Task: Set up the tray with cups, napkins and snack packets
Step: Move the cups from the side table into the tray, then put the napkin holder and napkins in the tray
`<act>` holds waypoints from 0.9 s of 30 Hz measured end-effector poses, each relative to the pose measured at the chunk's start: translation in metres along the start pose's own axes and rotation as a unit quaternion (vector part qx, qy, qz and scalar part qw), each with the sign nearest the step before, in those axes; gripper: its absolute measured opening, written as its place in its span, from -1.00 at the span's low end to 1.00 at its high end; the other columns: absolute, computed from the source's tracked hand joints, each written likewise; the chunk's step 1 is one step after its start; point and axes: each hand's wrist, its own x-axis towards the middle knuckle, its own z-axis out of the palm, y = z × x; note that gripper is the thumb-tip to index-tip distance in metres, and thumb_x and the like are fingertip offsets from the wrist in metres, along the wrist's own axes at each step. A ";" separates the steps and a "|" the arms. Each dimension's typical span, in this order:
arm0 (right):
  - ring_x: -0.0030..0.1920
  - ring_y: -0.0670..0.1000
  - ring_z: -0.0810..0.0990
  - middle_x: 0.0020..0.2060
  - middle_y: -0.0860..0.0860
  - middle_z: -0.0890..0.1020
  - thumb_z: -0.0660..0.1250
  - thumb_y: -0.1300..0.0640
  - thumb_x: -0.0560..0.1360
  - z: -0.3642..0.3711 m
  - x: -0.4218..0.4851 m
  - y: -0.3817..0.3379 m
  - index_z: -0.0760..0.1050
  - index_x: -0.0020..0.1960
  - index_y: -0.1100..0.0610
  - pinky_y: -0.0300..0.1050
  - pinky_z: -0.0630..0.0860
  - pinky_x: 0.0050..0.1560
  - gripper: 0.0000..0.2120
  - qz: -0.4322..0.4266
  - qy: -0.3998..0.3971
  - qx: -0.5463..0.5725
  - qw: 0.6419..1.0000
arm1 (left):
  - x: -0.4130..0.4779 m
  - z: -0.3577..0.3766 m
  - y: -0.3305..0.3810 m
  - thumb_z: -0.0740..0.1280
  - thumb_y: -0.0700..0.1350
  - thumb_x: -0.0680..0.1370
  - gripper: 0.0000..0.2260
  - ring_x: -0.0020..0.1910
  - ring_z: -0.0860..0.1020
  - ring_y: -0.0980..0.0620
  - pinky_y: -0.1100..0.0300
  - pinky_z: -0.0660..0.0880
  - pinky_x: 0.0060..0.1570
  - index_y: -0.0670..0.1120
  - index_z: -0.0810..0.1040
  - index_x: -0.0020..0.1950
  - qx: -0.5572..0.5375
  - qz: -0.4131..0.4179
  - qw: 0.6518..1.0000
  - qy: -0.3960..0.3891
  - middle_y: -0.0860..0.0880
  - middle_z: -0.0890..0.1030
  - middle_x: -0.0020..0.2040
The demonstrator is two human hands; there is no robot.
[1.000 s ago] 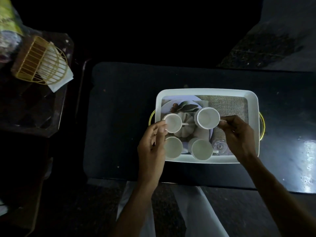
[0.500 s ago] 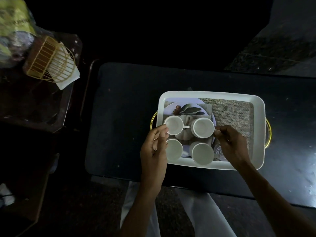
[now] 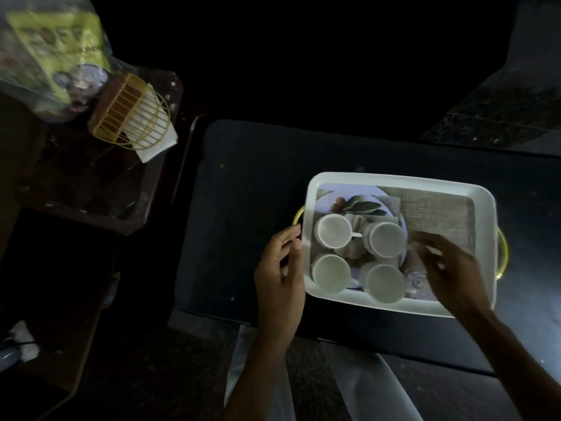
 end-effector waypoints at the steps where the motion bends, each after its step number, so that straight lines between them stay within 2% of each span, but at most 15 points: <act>1: -0.08 0.00 0.62 0.06 0.14 0.68 0.26 0.19 0.59 -0.006 -0.002 -0.002 0.53 0.24 0.11 -0.14 0.51 -0.13 -0.76 -0.014 0.018 -0.017 1.000 | 0.001 -0.004 0.001 0.28 -0.13 0.66 -0.76 0.27 0.60 0.14 -0.05 0.57 0.26 -0.04 0.58 0.31 0.022 0.022 0.999 0.009 0.04 0.63 0.27; 3: -0.07 0.09 0.66 0.12 0.16 0.66 0.22 0.06 0.61 -0.010 -0.005 -0.015 0.49 0.27 0.08 -0.08 0.54 -0.12 -0.73 -0.036 0.050 -0.039 0.997 | 0.006 -0.021 0.003 0.29 -0.15 0.65 -0.73 0.34 0.53 0.14 -0.04 0.54 0.30 -0.05 0.56 0.35 0.091 0.088 0.992 0.026 0.03 0.57 0.35; 5: 0.03 0.17 0.64 0.16 0.17 0.63 0.18 -0.05 0.63 -0.006 -0.008 -0.038 0.47 0.28 0.08 -0.06 0.51 0.00 -0.68 -0.060 0.077 -0.067 0.993 | 0.014 -0.042 0.005 0.29 -0.12 0.65 -0.68 0.44 0.44 0.13 0.00 0.46 0.38 -0.05 0.52 0.41 0.155 0.142 0.977 0.041 0.03 0.48 0.45; 8: 0.33 0.21 0.44 0.31 0.18 0.50 0.17 -0.07 0.56 0.014 -0.009 -0.087 0.46 0.29 0.15 -0.04 0.33 0.31 -0.59 -0.132 0.075 -0.120 0.981 | 0.029 -0.076 0.011 0.26 -0.02 0.66 -0.59 0.57 0.27 0.09 0.07 0.37 0.48 0.01 0.40 0.52 0.247 0.191 0.949 0.039 0.03 0.31 0.58; 10: 0.47 0.23 0.30 0.41 0.20 0.40 0.18 -0.07 0.54 0.036 -0.010 -0.120 0.43 0.35 0.21 0.14 0.26 0.45 -0.51 -0.167 0.046 -0.151 0.973 | 0.042 -0.101 0.015 0.23 0.02 0.68 -0.55 0.62 0.20 0.00 0.05 0.33 0.50 0.00 0.33 0.57 0.310 0.226 0.923 0.034 -0.02 0.22 0.63; 12: 0.54 0.21 0.19 0.49 0.21 0.31 0.17 -0.11 0.53 0.063 -0.009 -0.154 0.37 0.42 0.22 0.31 0.26 0.44 -0.43 -0.168 0.025 -0.162 0.972 | 0.058 -0.126 0.017 0.20 0.06 0.67 -0.51 0.64 0.13 -0.05 0.03 0.28 0.53 -0.03 0.28 0.60 0.358 0.245 0.900 0.039 -0.06 0.16 0.65; 16: 0.59 0.13 0.03 0.57 0.14 0.15 0.14 -0.25 0.52 0.122 -0.001 -0.217 0.25 0.51 0.17 0.24 0.24 0.47 -0.30 -0.138 0.016 -0.193 0.971 | 0.095 -0.174 0.017 0.22 0.11 0.66 -0.43 0.65 0.06 -0.14 -0.19 0.30 0.50 -0.07 0.22 0.62 0.445 0.255 0.857 0.053 -0.14 0.11 0.66; 18: 0.60 0.12 -0.02 0.59 0.13 0.10 0.11 -0.30 0.53 0.150 0.008 -0.240 0.17 0.55 0.17 0.26 0.22 0.48 -0.24 -0.141 0.008 -0.208 0.968 | 0.115 -0.196 0.017 0.21 0.14 0.66 -0.41 0.65 0.03 -0.18 -0.25 0.25 0.51 -0.08 0.20 0.63 0.482 0.256 0.836 0.059 -0.17 0.09 0.66; 22: 0.60 0.12 -0.13 0.60 0.13 -0.04 -0.01 -0.42 0.53 0.193 0.027 -0.279 -0.03 0.60 0.12 0.28 0.13 0.51 -0.15 -0.143 -0.023 -0.237 0.961 | 0.154 -0.230 0.020 0.15 0.20 0.66 -0.37 0.65 0.02 -0.23 -0.28 0.14 0.55 -0.09 0.15 0.64 0.538 0.255 0.802 0.059 -0.21 0.06 0.66; 27: 0.59 0.16 -0.22 0.60 0.15 -0.15 -0.10 -0.44 0.52 0.224 0.042 -0.310 -0.12 0.61 0.10 0.34 0.06 0.51 -0.14 -0.154 -0.073 -0.273 0.947 | 0.206 -0.247 0.037 0.12 0.22 0.66 -0.37 0.65 0.01 -0.25 -0.24 0.10 0.57 -0.07 0.13 0.64 0.568 0.255 0.781 0.055 -0.23 0.04 0.66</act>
